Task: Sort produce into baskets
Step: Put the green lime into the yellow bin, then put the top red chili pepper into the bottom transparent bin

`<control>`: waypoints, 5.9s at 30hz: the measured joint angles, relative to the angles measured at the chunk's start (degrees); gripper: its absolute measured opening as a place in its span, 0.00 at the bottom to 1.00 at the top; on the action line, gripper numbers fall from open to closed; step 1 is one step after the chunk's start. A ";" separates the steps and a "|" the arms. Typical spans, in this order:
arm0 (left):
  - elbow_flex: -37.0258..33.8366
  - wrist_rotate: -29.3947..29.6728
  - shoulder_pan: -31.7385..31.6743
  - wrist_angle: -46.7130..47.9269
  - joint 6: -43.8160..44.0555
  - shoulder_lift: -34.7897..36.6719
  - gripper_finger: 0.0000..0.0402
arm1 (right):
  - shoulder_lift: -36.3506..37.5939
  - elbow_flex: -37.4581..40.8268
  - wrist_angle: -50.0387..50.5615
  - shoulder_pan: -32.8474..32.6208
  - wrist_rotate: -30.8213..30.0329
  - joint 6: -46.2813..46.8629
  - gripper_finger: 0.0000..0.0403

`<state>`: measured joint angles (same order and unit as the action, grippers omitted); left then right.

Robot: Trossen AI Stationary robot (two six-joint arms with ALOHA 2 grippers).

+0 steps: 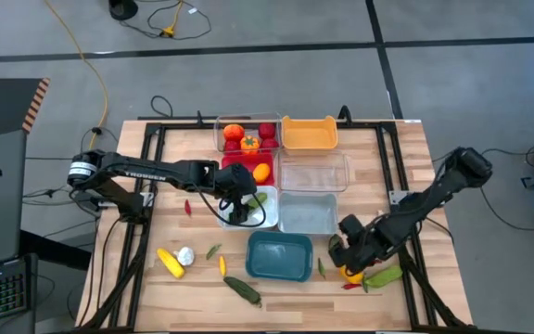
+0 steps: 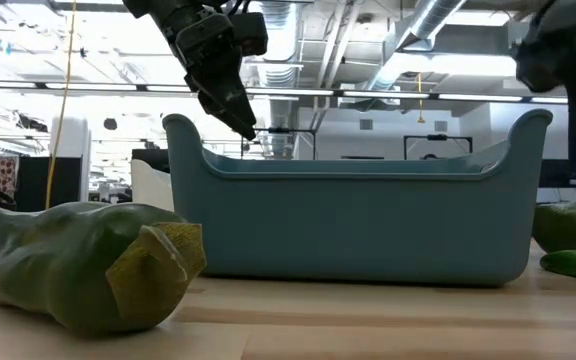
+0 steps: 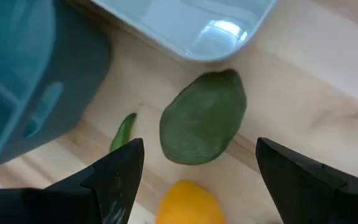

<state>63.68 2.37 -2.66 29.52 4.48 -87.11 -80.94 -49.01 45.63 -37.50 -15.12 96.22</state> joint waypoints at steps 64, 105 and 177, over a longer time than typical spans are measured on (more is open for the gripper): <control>0.37 -1.43 2.19 -0.92 -11.28 0.04 0.73 | 19.36 -8.61 -9.60 52.63 1.38 -82.73 0.62; -11.07 0.45 -1.01 36.96 38.94 10.27 0.73 | -5.41 -8.63 -29.80 79.70 11.30 -98.22 0.83; -30.52 4.81 -0.98 18.29 59.09 10.25 0.41 | 18.40 -8.68 -25.96 50.96 11.15 -98.20 0.87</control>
<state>33.16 7.18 -3.64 47.81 63.57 -76.86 -62.54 -57.69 19.67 13.45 -3.97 -1.98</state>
